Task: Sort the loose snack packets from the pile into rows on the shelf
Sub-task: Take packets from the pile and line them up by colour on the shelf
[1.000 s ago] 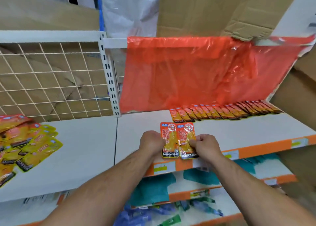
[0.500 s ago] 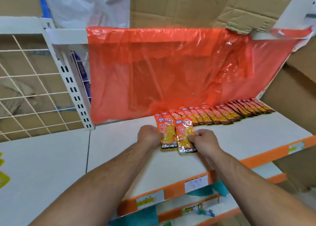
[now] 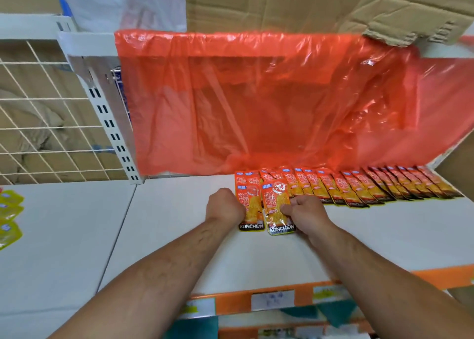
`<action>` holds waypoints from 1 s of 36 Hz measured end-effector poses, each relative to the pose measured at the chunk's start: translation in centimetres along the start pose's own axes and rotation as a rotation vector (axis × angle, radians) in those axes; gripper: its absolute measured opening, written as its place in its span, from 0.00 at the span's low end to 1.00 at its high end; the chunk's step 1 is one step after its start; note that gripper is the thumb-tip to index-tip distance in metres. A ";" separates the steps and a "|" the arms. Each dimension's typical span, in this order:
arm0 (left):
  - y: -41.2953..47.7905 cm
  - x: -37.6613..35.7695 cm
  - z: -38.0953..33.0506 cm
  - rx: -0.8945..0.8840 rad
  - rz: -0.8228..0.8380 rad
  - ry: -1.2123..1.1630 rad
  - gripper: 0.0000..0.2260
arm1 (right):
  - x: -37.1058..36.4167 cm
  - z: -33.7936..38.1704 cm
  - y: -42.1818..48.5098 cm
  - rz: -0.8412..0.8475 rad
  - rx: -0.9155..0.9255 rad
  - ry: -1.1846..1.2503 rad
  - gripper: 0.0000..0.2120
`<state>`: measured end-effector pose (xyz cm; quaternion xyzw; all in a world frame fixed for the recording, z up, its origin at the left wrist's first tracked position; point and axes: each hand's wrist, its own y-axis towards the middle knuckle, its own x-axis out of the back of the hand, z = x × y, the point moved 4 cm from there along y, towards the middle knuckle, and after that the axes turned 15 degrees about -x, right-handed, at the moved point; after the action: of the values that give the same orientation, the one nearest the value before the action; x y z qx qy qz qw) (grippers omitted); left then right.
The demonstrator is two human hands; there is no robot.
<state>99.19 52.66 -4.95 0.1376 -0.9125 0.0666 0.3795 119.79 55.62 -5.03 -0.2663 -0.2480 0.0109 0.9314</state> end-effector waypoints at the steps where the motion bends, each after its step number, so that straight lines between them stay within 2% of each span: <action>1: -0.1 -0.1 -0.1 0.003 -0.004 0.012 0.07 | 0.1 -0.1 0.2 0.010 0.003 -0.006 0.21; 5: -0.3 -0.2 -0.3 0.017 -0.014 0.042 0.08 | 0.3 -0.1 0.7 0.056 0.016 -0.030 0.21; 8: -0.6 -0.2 -0.3 0.033 -0.029 0.050 0.09 | 0.4 0.1 0.8 0.083 0.022 -0.039 0.17; 11: -0.8 -0.2 -0.3 0.038 -0.054 0.066 0.09 | 0.4 -0.1 0.8 0.099 0.033 -0.042 0.19; 14: -1.0 -0.2 -0.3 0.036 -0.068 0.082 0.08 | 0.3 0.1 0.6 0.119 0.024 -0.043 0.12; 19: -0.9 0.1 -0.5 0.017 -0.045 0.066 0.08 | 0.2 0.8 0.7 0.139 -0.003 -0.051 0.24; 26: -1.5 1.5 0.3 -0.067 -0.101 0.112 0.06 | -1.2 2.5 0.2 0.143 -0.020 -0.050 0.21; 29: -1.5 2.4 0.6 -0.137 -0.109 0.188 0.05 | -1.9 2.9 0.3 0.083 -0.018 -0.135 0.23; 32: -1.4 2.9 0.6 -0.185 -0.113 0.226 0.07 | -2.2 3.2 0.0 -0.022 0.004 -0.312 0.16; 36: -1.4 3.0 0.6 -0.219 -0.090 0.234 0.09 | -2.1 3.5 -0.8 -0.131 0.029 -0.462 0.16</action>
<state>97.22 50.55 -3.19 0.1276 -0.8567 -0.0349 0.4986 116.23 56.33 -3.01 -0.2268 -0.4712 0.0146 0.8522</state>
